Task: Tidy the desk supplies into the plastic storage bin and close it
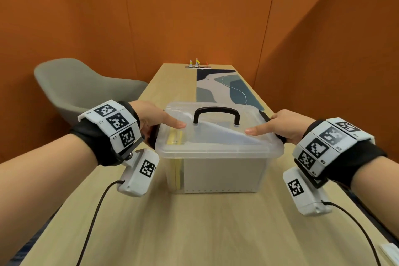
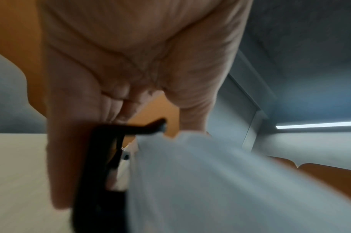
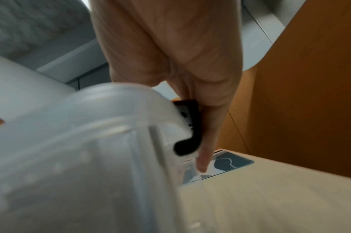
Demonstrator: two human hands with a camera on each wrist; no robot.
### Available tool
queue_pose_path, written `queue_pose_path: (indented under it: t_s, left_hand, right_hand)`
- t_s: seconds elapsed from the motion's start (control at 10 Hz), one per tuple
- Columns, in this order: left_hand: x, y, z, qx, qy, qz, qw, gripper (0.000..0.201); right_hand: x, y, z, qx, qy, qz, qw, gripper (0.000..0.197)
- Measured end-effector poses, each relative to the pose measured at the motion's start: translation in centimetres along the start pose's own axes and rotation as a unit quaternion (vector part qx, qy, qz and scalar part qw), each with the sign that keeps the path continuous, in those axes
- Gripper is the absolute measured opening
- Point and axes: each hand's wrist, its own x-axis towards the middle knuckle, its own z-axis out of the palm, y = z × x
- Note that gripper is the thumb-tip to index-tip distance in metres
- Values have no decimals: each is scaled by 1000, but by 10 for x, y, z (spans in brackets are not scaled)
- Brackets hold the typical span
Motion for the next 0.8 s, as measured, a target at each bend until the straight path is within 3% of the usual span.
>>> queue_pose_path:
  t_s: [0.1, 0.2, 0.3, 0.6, 0.7, 0.8]
  left_hand:
    - [3, 4, -1, 30, 7, -1, 1000, 65]
    - [7, 5, -1, 57, 35, 5, 998, 64]
    - [8, 5, -2, 112, 83, 24, 990, 65]
    - [-1, 10, 5, 166, 101, 65, 979, 42]
    - [-8, 12, 10, 267, 92, 94, 955, 39]
    - [-12, 10, 19, 346, 120, 167, 915, 31]
  right_hand:
    - [2, -1, 2, 13, -1, 3, 1000, 91]
    - [5, -1, 3, 27, -1, 5, 1000, 57]
    - [6, -2, 6, 37, 10, 6, 999, 56]
    - [7, -7, 11, 35, 29, -1, 999, 57]
    - [-2, -6, 11, 7, 8, -21, 1000, 39]
    - [-11, 3, 4, 9, -15, -56, 998, 30]
